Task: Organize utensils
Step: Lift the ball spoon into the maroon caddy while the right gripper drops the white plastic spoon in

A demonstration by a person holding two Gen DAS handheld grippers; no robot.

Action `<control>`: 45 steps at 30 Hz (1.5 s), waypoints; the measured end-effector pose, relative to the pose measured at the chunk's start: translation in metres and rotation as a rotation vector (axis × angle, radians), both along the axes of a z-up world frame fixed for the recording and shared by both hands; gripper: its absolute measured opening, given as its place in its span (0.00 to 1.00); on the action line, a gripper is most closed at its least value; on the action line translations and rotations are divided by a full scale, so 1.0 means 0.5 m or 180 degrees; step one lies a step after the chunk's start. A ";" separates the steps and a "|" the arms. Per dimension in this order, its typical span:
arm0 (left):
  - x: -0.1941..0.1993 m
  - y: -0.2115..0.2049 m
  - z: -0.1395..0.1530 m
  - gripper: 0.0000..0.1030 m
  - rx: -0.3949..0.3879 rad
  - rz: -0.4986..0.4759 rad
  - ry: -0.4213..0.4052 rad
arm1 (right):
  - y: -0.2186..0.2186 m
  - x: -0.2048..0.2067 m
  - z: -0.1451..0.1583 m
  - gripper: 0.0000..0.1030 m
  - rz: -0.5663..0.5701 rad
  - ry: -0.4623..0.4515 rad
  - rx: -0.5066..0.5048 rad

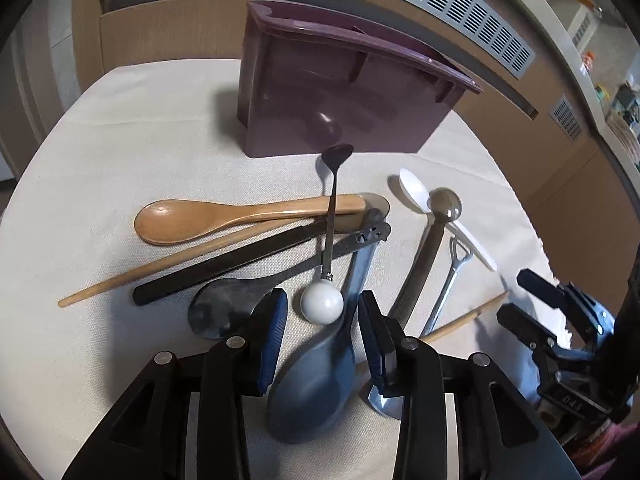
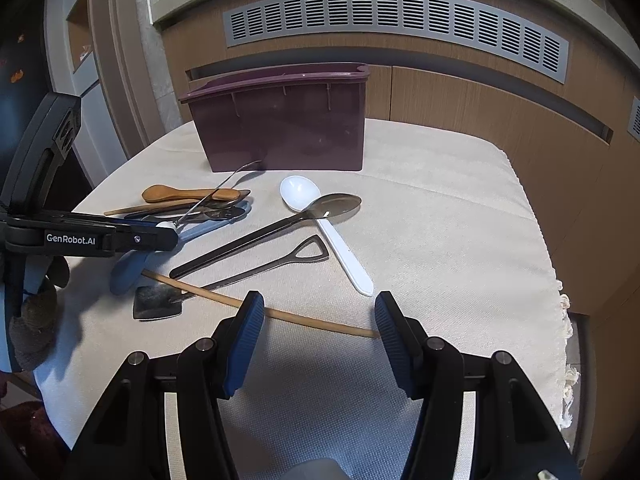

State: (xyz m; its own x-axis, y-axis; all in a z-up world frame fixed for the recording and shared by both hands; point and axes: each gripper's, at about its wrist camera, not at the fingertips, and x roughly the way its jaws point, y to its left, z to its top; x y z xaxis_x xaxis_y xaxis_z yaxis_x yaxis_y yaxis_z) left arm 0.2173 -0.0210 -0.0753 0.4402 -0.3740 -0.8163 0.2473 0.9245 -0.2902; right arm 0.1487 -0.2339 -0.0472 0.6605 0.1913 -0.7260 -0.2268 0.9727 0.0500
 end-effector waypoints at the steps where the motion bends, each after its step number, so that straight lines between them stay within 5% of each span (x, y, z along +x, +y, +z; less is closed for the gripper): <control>1: 0.000 -0.001 0.000 0.37 0.0007 0.0020 -0.0006 | 0.000 -0.001 0.000 0.54 -0.0005 -0.0014 0.0001; 6: -0.006 -0.022 0.000 0.37 0.0222 0.0010 -0.0126 | -0.001 -0.004 0.000 0.54 -0.0007 -0.0039 0.0012; 13: 0.002 -0.011 -0.003 0.35 0.0096 0.0076 -0.0053 | -0.001 -0.006 0.001 0.54 -0.0015 -0.0069 0.0021; 19: -0.023 -0.028 0.004 0.29 0.0306 0.0017 -0.0403 | -0.005 -0.005 0.001 0.54 -0.0029 -0.0072 0.0053; 25: -0.057 -0.024 0.080 0.22 0.0458 0.0177 -0.1076 | -0.006 -0.005 0.001 0.54 -0.0014 -0.0053 0.0087; 34: -0.001 0.012 0.126 0.22 0.0298 0.0365 -0.1293 | 0.036 0.074 0.060 0.54 0.0529 -0.0219 -0.0186; 39: 0.034 0.029 0.144 0.22 0.0145 0.0490 -0.1396 | 0.078 0.219 0.033 0.52 0.0842 0.0261 -0.0180; 43: 0.058 0.044 0.149 0.22 0.0015 0.0570 -0.1417 | 0.105 0.277 -0.015 0.49 0.0867 0.0487 -0.0504; 45: 0.070 0.049 0.151 0.22 -0.0040 0.0594 -0.1431 | 0.116 0.279 -0.032 0.35 0.0931 0.0591 -0.0580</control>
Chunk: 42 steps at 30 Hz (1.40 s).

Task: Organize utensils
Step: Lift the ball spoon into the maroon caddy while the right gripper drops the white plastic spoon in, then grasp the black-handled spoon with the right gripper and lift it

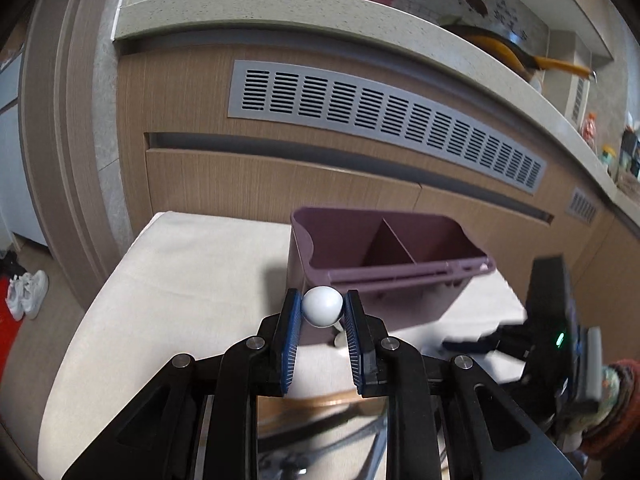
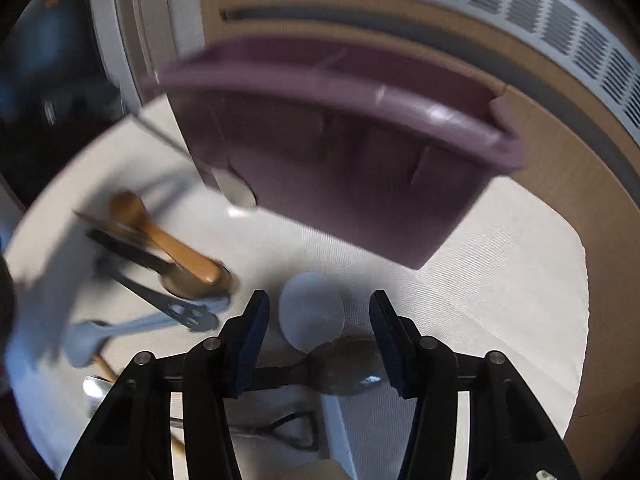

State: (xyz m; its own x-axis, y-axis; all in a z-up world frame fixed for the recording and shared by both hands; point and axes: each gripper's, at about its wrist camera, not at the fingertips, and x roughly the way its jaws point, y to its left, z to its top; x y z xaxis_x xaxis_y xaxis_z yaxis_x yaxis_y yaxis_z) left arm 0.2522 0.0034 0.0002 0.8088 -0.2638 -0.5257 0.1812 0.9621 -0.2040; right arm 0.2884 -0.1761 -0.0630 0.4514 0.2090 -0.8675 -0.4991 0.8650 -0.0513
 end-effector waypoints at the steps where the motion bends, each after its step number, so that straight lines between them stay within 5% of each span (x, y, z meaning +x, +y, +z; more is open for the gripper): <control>1: 0.003 0.000 0.001 0.22 -0.0012 -0.0005 -0.0005 | 0.002 -0.004 0.003 0.31 0.0023 -0.0010 0.0033; 4: 0.007 0.001 0.007 0.22 -0.0035 -0.0020 -0.0015 | 0.004 -0.023 0.032 0.31 -0.0015 -0.0179 0.0025; 20: -0.094 -0.026 0.153 0.22 0.0119 -0.0134 -0.0409 | -0.102 -0.132 0.263 0.31 -0.0308 -0.1073 0.1037; 28: -0.024 -0.041 0.317 0.22 0.0057 -0.0144 -0.0725 | -0.129 -0.042 0.438 0.32 -0.0323 -0.1844 0.1910; 34: 0.062 -0.037 0.315 0.22 0.0079 -0.0119 -0.0673 | -0.120 0.066 0.410 0.32 -0.0385 -0.1949 0.1993; 42: 0.143 -0.034 0.232 0.22 0.0005 -0.0195 -0.0375 | -0.084 0.153 0.338 0.32 -0.0253 -0.1892 0.1724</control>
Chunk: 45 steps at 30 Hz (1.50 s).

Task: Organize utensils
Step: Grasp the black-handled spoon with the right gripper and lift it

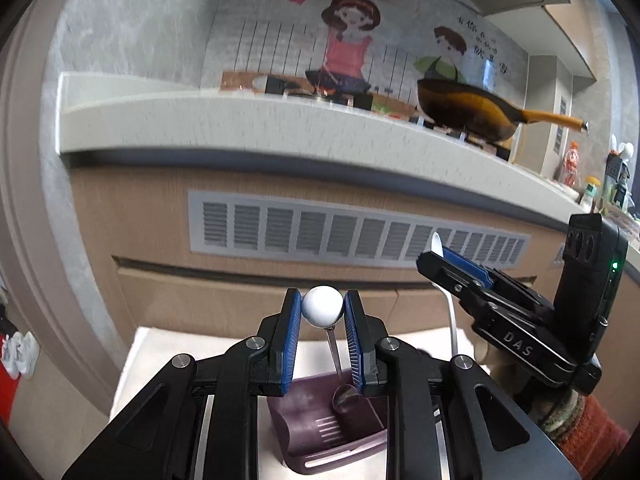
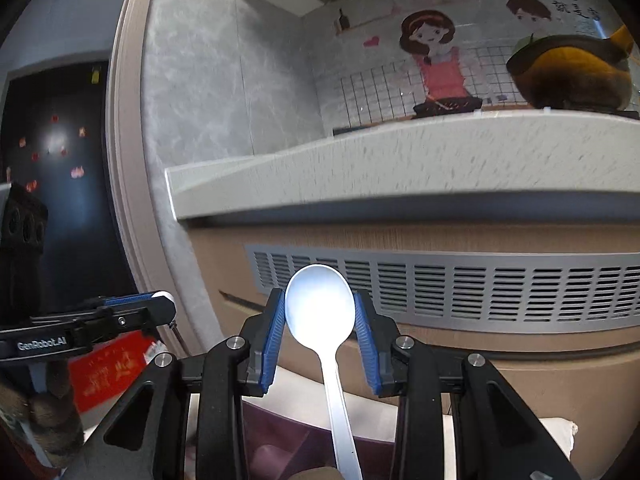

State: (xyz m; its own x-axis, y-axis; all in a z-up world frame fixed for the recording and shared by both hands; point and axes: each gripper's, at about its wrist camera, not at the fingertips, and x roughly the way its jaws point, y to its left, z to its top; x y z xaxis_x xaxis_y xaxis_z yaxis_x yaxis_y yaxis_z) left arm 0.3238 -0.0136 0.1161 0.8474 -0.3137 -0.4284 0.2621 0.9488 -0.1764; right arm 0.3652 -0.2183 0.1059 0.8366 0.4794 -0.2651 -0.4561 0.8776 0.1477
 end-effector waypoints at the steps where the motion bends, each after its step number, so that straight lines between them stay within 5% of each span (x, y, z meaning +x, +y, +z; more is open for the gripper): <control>1: 0.007 -0.004 -0.009 0.22 0.0009 0.0003 0.0032 | 0.001 0.005 -0.010 0.32 -0.0010 0.0008 -0.0014; 5: 0.029 -0.013 -0.040 0.22 0.0028 0.0011 0.0178 | -0.006 0.021 -0.045 0.35 0.0053 0.0228 0.0034; 8: 0.032 -0.017 -0.061 0.22 0.0028 -0.0001 0.0264 | -0.023 0.013 -0.064 0.46 0.0124 0.0472 0.0083; 14: 0.017 -0.030 -0.088 0.35 0.0062 -0.0237 0.0469 | -0.043 -0.096 -0.069 0.46 -0.0134 0.0590 -0.0322; 22: -0.129 0.011 -0.087 0.52 0.0183 0.0065 0.0043 | -0.047 -0.256 -0.181 0.45 -0.0002 0.1476 -0.0976; 26: -0.190 0.037 -0.144 0.52 0.0250 0.0029 0.0331 | -0.015 -0.332 -0.252 0.45 0.0218 0.1840 -0.1249; 32: -0.293 0.051 -0.226 0.52 0.0385 0.0036 0.0591 | 0.041 -0.414 -0.302 0.45 0.0272 0.1918 -0.1660; 36: -0.323 0.055 -0.268 0.51 0.0423 0.0053 0.0779 | 0.052 -0.416 -0.322 0.27 0.0582 0.2172 -0.1329; 38: -0.320 0.059 -0.283 0.51 0.0426 0.0051 0.0854 | 0.046 -0.400 -0.330 0.27 0.0546 0.2258 -0.1152; 43: -0.322 0.053 -0.308 0.50 0.0441 -0.0019 0.1012 | 0.080 -0.395 -0.333 0.25 0.0471 0.2184 -0.1195; 45: -0.322 0.048 -0.312 0.50 0.0433 -0.0041 0.1041 | 0.099 -0.397 -0.335 0.16 0.0441 0.2102 -0.1360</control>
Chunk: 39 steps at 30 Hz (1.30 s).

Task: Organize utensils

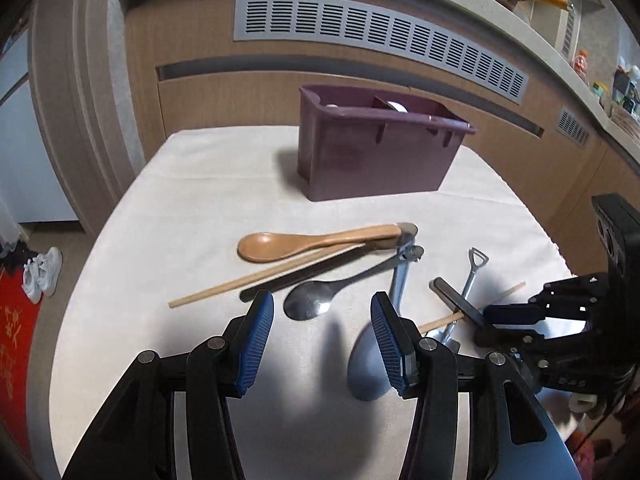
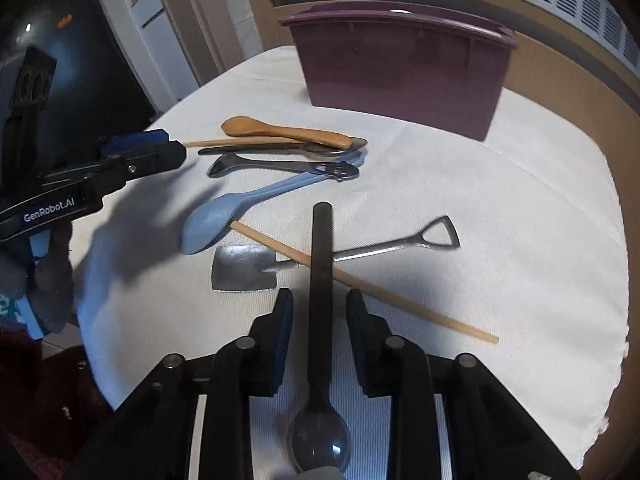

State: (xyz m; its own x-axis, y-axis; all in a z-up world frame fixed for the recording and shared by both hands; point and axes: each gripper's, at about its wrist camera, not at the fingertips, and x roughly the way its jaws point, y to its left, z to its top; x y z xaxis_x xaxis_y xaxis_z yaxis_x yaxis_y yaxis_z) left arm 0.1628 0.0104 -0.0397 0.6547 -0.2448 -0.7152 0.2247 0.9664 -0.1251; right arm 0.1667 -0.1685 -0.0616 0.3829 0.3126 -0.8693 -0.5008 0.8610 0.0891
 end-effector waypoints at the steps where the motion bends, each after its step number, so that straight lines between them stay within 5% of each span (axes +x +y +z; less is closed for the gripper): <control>1: 0.001 -0.002 -0.001 0.50 -0.0010 -0.0010 0.0013 | 0.007 -0.002 -0.001 0.13 0.0013 -0.0068 -0.0085; 8: -0.001 -0.024 -0.017 0.49 -0.0067 -0.0190 0.0148 | -0.055 0.027 0.035 0.11 -0.0301 -0.0149 0.0078; 11: 0.003 -0.035 -0.024 0.37 -0.0107 -0.0256 0.0237 | -0.097 0.042 0.043 0.11 -0.0511 -0.0153 0.0177; 17: 0.031 -0.057 -0.022 0.31 -0.0082 -0.0483 0.0370 | -0.136 0.039 0.039 0.11 -0.0667 -0.0098 0.0309; 26: 0.123 -0.163 -0.026 0.21 0.0611 -0.1069 0.0909 | -0.150 0.021 0.041 0.11 -0.0683 -0.0093 0.0429; 31: 0.144 -0.207 -0.049 0.18 0.1008 -0.1148 0.1014 | -0.155 0.018 0.045 0.11 -0.0688 -0.0147 0.0499; 39: 0.180 -0.219 -0.049 0.18 0.0994 -0.1002 0.1308 | -0.167 0.011 0.051 0.11 -0.0717 -0.0265 0.0548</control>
